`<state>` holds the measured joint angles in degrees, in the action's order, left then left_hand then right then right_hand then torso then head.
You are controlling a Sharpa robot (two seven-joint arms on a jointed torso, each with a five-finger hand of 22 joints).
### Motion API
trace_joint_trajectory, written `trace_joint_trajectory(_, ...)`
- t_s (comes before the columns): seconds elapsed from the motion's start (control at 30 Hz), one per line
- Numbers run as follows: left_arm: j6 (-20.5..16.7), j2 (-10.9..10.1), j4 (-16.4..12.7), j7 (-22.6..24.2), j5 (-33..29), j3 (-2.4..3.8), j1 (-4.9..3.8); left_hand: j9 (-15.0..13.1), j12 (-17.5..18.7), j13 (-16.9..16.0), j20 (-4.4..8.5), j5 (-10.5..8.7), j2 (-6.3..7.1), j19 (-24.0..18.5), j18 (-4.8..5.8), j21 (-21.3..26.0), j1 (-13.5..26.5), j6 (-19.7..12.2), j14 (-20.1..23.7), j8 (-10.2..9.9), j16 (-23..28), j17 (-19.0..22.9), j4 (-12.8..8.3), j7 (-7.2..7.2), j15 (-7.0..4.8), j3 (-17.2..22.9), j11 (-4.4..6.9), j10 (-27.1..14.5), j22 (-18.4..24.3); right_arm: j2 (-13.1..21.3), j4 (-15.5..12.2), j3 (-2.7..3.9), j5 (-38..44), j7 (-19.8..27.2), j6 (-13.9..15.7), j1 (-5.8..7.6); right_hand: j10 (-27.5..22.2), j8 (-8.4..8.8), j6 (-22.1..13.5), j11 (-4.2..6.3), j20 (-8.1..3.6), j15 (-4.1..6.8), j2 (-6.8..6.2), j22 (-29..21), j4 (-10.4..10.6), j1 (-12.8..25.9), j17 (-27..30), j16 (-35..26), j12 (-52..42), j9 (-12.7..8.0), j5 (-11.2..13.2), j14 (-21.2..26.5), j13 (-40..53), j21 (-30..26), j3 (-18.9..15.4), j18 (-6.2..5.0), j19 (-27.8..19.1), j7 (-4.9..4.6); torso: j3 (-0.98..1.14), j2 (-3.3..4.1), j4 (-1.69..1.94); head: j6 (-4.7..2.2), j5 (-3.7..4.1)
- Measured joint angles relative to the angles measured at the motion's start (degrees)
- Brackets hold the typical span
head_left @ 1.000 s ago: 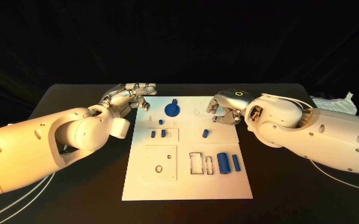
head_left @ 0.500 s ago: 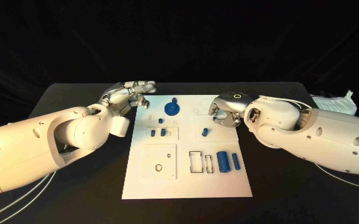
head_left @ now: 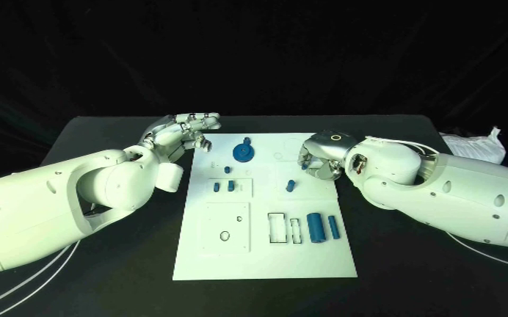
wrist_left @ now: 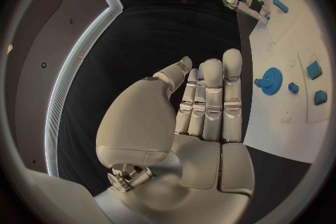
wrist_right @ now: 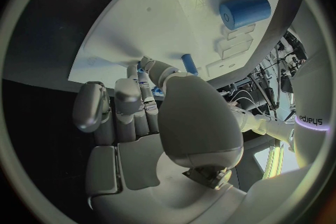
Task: Assemble the parts on the task board
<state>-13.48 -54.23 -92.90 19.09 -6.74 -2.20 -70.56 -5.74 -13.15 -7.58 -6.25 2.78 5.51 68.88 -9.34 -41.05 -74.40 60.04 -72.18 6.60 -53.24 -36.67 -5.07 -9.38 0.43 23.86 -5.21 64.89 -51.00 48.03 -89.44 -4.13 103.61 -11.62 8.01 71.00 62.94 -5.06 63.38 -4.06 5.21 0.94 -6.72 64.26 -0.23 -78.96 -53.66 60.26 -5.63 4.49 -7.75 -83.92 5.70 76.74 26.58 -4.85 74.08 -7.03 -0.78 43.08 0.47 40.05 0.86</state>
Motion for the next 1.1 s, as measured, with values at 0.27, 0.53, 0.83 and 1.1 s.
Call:
trace_joint_trajectory(0.27, 0.0, -0.1, 0.0, 0.0, 0.0, 0.0, 0.0, 0.0, 0.0, -0.1, 0.0, 0.0, -0.24, 0.0, 0.01, 0.0, -0.2, 0.0, 0.2, 0.0, 0.0, 0.0, 0.0, 0.0, 0.2, 0.0, 0.0, 0.0, 0.1, -0.6, 0.7, 0.07, 0.2, 0.0, -0.1, -0.22, 1.4, 0.06, 1.2, 0.23, -0.2, 0.0, 0.0, 0.4, -0.1, 0.0, -0.3, 0.0, 0.0, 0.2, 0.0, 0.0, -0.9, 0.0, 1.1, 0.0, 0.2, 0.05, -0.01, 0.01, 0.02, 0.21, -0.1)
trace_joint_trajectory(0.53, 0.0, -0.1, 0.0, 0.0, 0.0, 0.0, 0.0, 0.0, 0.0, -0.1, 0.0, 0.0, -0.24, 0.0, 0.0, 0.0, -0.2, 0.0, 0.2, 0.0, 0.0, 0.0, 0.0, 0.0, 0.2, 0.0, -0.2, -0.2, 0.1, -0.9, 0.9, 0.11, 0.2, 0.1, 0.0, -0.28, 2.5, 0.06, 1.8, 0.23, -0.4, 0.0, 0.31, 1.0, 0.1, 0.3, -0.8, 0.3, 0.0, 0.5, 0.7, 0.0, -1.3, 0.0, 1.3, 0.0, 0.4, 0.19, -0.01, 0.0, 0.01, 0.37, -0.14)
trace_joint_trajectory(0.83, 0.0, -0.1, 0.0, -0.1, 0.0, 0.0, 0.0, 0.0, -0.3, -0.1, 0.0, 0.0, -0.24, 0.0, 0.01, 0.2, -0.2, 0.0, 0.2, 0.0, 0.0, 0.1, -0.2, 0.0, 0.2, -0.2, -0.2, -0.2, 0.2, -1.3, 1.1, 0.14, 0.1, 0.1, 0.2, -0.31, 4.7, -0.23, 3.5, 0.43, -0.19, -0.01, 0.79, 2.6, -0.6, -0.2, -2.1, 1.8, -0.3, 0.9, 1.0, 0.0, -1.8, 1.0, 2.0, 0.0, 1.7, 0.41, -0.01, 0.0, -0.04, 0.49, -0.15)
trace_joint_trajectory(1.1, 0.0, 0.0, 0.0, -0.1, 0.0, 0.0, 0.01, 0.0, -0.3, -0.1, 0.0, 0.0, -0.24, 0.0, 0.0, 0.2, -0.2, -0.2, 0.2, 0.0, 0.0, 0.1, -0.2, -0.2, 0.2, -0.2, 0.0, -0.4, 0.2, -1.3, 0.9, -0.03, 0.6, -0.5, 1.8, -0.65, 6.1, -0.49, 4.3, -0.16, -0.39, -0.01, 1.66, 4.9, -2.4, -1.1, -2.7, 2.4, -0.6, 1.6, 1.9, 0.0, -1.8, 2.3, 3.8, 0.0, 2.9, 0.21, -0.02, -0.06, -0.03, 0.55, -0.04)
